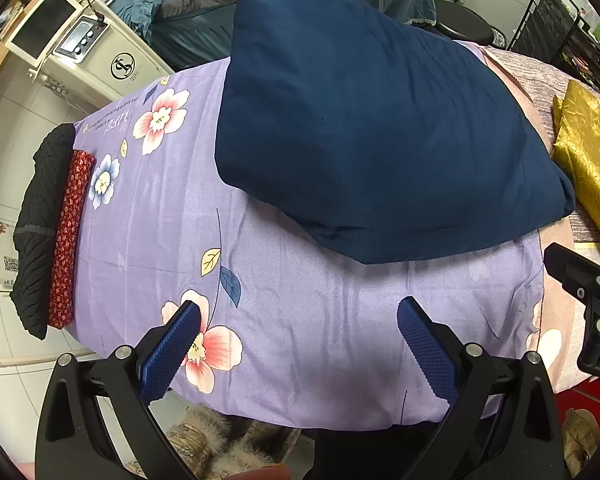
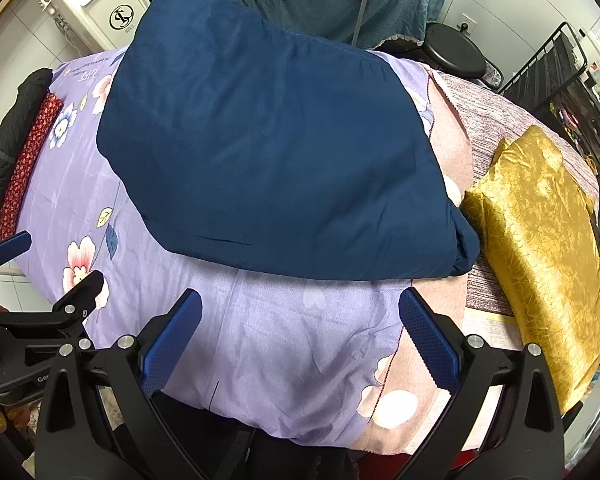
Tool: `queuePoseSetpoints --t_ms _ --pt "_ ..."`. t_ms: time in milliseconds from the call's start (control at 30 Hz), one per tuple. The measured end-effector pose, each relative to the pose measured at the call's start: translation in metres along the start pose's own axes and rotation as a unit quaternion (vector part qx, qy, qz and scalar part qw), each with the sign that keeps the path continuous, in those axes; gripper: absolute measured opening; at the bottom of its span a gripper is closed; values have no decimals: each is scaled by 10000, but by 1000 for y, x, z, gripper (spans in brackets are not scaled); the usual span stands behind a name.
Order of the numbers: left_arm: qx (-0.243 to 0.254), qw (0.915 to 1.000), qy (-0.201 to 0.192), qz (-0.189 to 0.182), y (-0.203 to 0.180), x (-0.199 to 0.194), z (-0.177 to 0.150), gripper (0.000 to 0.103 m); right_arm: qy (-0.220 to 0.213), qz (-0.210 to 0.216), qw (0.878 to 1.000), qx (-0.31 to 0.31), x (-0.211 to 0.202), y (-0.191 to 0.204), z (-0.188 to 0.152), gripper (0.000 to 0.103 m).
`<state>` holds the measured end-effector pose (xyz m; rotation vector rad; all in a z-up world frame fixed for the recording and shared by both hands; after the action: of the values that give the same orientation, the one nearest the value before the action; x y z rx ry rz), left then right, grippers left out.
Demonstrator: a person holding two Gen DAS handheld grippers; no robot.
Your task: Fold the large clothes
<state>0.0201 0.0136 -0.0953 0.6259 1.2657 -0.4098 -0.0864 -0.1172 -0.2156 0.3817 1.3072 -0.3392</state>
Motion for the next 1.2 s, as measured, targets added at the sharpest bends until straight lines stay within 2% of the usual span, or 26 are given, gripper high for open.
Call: queuePoseSetpoints --t_ms 600,800,867,1000,1067,1200 --pt "25 10000 59 -27 -2 3 -4 97 59 77 10000 13 5 0 -2 97" --pt "-14 9998 143 -162 -6 8 -8 97 -154 163 9997 16 5 -2 1 97" --pt "-96 9994 238 -217 -7 13 -10 97 -277 207 9994 -3 5 -3 3 97" --pt "-295 9961 685 -464 -10 31 -22 97 -447 412 9981 -78 11 -3 3 97" --pt "-342 9943 883 -481 -11 42 -33 97 -351 583 9977 -48 21 -5 -1 97" --pt "-323 9935 1035 -336 -9 52 -49 97 -39 934 9955 171 49 -25 -8 97"
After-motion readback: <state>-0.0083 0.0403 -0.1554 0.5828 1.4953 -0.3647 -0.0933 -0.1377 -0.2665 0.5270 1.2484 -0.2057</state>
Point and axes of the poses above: each gripper's, at about its wrist camera, not at the fingertips, and x roughly the way its jaws point, y to its left, z to its top, the point moved 9 cm from there along x, roughly the way its jaws point, and after that the axes turned 4 degrees about -x, right-handed, at the moved point
